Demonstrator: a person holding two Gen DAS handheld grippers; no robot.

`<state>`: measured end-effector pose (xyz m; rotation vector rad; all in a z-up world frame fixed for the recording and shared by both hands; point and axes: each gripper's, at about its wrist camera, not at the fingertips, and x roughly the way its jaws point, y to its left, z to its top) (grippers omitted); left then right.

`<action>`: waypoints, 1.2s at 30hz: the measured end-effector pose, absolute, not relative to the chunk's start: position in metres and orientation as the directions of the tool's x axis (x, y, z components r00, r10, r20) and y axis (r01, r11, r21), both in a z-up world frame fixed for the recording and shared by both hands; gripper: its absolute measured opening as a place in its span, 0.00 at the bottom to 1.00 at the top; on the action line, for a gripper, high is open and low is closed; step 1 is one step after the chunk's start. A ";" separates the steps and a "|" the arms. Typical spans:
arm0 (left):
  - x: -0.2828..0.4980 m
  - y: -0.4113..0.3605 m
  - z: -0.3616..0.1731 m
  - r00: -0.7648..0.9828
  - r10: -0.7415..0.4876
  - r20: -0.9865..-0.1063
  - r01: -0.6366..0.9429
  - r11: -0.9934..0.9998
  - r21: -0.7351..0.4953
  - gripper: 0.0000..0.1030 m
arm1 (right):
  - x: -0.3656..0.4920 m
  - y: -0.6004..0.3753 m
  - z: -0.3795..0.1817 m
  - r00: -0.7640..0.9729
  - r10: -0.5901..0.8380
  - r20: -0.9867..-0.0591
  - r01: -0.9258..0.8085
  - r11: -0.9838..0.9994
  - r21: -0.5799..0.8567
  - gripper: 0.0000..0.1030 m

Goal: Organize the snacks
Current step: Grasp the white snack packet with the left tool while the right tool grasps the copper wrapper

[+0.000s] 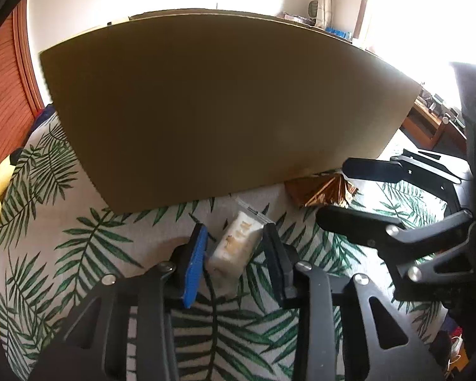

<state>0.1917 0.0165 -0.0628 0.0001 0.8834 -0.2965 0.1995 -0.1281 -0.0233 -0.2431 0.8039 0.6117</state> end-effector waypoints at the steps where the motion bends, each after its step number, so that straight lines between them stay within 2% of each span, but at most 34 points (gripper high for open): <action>1: 0.189 0.017 -0.063 0.595 -0.256 -0.762 0.255 0.959 -0.123 0.33 | 0.200 -0.127 -0.024 0.529 0.418 -0.738 -0.599 0.801 0.024 0.63; 11: 0.184 0.011 -0.066 0.600 -0.262 -0.756 0.247 0.959 -0.136 0.33 | 0.212 -0.122 -0.033 0.497 0.398 -0.771 -0.601 0.799 0.025 0.57; 16: 0.183 0.020 -0.064 0.599 -0.269 -0.754 0.246 0.958 -0.147 0.34 | 0.213 -0.118 -0.040 0.493 0.367 -0.789 -0.607 0.794 -0.010 0.48; 18: 0.181 0.023 -0.064 0.599 -0.269 -0.754 0.246 0.958 -0.146 0.34 | 0.212 -0.117 -0.039 0.494 0.366 -0.789 -0.609 0.793 -0.014 0.34; 24: 0.183 0.022 -0.063 0.599 -0.268 -0.755 0.246 0.958 -0.145 0.34 | 0.210 -0.119 -0.038 0.507 0.354 -0.786 -0.606 0.795 -0.033 0.26; 36: 0.163 0.020 -0.059 0.610 -0.268 -0.746 0.233 0.960 -0.155 0.32 | 0.185 -0.132 -0.032 0.509 0.391 -0.767 -0.609 0.793 0.000 0.24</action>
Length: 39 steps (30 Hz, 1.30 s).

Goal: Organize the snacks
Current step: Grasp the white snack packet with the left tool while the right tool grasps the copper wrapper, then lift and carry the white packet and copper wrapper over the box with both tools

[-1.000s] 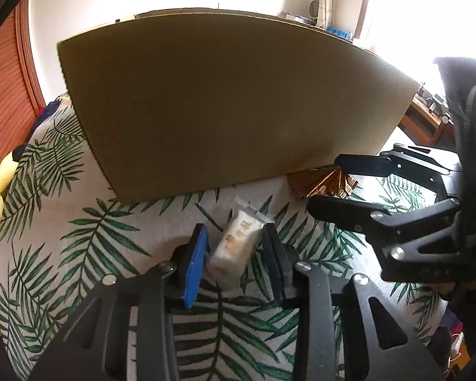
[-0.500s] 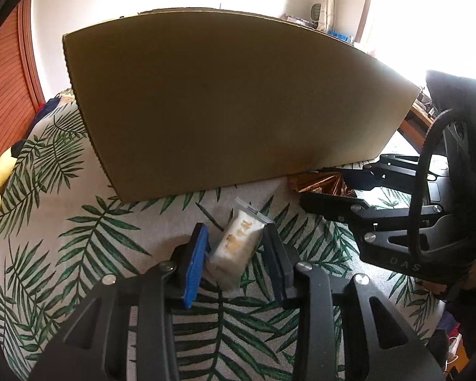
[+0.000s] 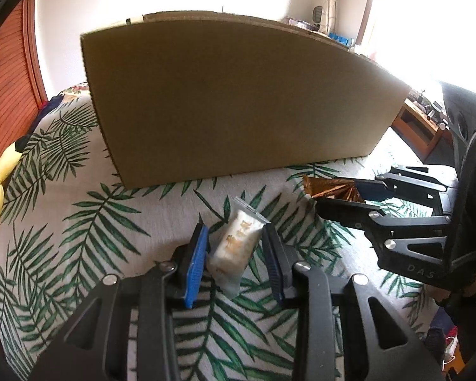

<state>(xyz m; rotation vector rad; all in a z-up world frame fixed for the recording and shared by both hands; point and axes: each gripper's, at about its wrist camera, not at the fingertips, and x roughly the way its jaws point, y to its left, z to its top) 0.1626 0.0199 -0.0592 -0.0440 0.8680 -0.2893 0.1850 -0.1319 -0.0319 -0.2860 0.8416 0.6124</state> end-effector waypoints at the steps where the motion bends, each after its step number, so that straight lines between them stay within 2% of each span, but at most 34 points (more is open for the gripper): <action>1: 0.162 0.021 -0.057 0.614 -0.270 -0.742 0.232 0.960 -0.157 0.32 | 0.182 -0.134 -0.030 0.512 0.395 -0.763 -0.607 0.794 0.004 0.24; 20: 0.106 0.008 0.012 0.714 -0.260 -0.651 0.241 0.963 -0.120 0.32 | 0.121 -0.172 0.018 0.608 0.429 -0.668 -0.565 0.825 0.015 0.24; 39: 0.097 0.001 0.057 0.780 -0.269 -0.565 0.256 0.961 -0.104 0.32 | 0.101 -0.184 0.054 0.674 0.445 -0.590 -0.555 0.832 -0.006 0.25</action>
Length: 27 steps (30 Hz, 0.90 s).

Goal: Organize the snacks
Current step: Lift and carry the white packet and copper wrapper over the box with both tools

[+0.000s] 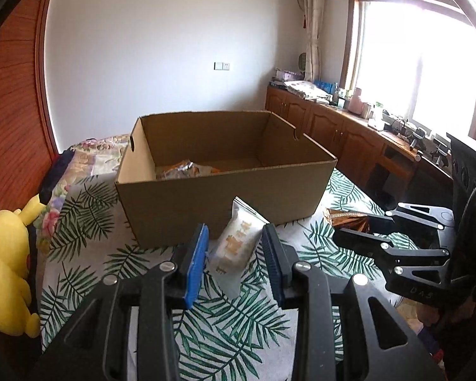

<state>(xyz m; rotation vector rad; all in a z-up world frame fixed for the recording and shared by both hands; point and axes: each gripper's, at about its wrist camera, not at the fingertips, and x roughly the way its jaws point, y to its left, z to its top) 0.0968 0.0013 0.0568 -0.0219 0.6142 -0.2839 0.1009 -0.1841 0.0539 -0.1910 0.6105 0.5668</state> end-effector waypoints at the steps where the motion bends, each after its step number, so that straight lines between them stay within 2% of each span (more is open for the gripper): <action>1: 0.097 0.001 0.059 0.782 -0.268 -0.562 0.255 0.961 -0.103 0.32 | 0.100 -0.184 0.055 0.676 0.446 -0.587 -0.555 0.832 -0.007 0.25; 13: 0.113 0.002 0.077 0.803 -0.257 -0.538 0.253 0.964 -0.083 0.32 | 0.106 -0.184 0.077 0.697 0.459 -0.550 -0.558 0.829 -0.015 0.25; 27: 0.189 0.015 0.080 0.806 -0.279 -0.522 0.268 0.958 -0.099 0.32 | 0.169 -0.173 0.089 0.708 0.469 -0.528 -0.566 0.824 -0.027 0.25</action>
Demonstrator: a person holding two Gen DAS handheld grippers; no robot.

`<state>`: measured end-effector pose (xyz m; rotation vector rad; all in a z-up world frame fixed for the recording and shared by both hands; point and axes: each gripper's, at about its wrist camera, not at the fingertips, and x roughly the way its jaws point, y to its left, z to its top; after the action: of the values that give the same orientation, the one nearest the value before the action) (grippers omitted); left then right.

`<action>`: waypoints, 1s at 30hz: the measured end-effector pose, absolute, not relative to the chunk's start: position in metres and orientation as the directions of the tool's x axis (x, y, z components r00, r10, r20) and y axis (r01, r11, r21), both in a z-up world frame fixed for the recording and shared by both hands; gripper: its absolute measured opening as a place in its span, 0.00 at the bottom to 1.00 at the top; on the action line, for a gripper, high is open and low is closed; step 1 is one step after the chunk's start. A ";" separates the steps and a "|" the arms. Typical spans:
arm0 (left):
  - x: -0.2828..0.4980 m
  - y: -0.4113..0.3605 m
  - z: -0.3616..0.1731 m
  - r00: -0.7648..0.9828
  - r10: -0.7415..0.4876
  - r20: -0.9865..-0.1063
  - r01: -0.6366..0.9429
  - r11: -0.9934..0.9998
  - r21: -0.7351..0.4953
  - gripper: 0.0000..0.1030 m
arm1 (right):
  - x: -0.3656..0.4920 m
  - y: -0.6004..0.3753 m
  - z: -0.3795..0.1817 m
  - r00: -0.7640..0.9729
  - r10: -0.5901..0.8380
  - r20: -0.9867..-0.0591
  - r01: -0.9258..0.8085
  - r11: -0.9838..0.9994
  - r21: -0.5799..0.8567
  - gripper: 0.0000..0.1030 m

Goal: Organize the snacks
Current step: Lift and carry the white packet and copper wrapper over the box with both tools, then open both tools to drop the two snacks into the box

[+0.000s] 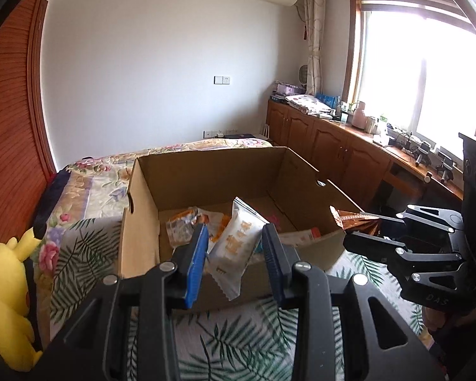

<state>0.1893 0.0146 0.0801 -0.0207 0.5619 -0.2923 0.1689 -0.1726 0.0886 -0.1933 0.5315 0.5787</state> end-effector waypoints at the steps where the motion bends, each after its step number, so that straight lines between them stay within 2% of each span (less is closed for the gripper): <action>1: 0.195 0.016 0.079 0.804 -0.280 -0.524 0.269 0.958 -0.098 0.32 | 0.173 -0.172 0.088 0.707 0.468 -0.529 -0.566 0.824 -0.028 0.25; 14: 0.261 0.025 0.042 0.769 -0.259 -0.585 0.252 0.963 -0.097 0.32 | 0.235 -0.157 0.066 0.682 0.461 -0.568 -0.571 0.821 -0.019 0.25; 30: 0.278 0.021 0.022 0.740 -0.258 -0.621 0.245 0.964 -0.108 0.34 | 0.262 -0.143 0.047 0.642 0.473 -0.603 -0.578 0.816 0.025 0.27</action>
<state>0.2782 0.0206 0.0220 -0.0196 0.6837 -0.2755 0.2618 -0.1431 0.0466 -0.1757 0.6341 0.6023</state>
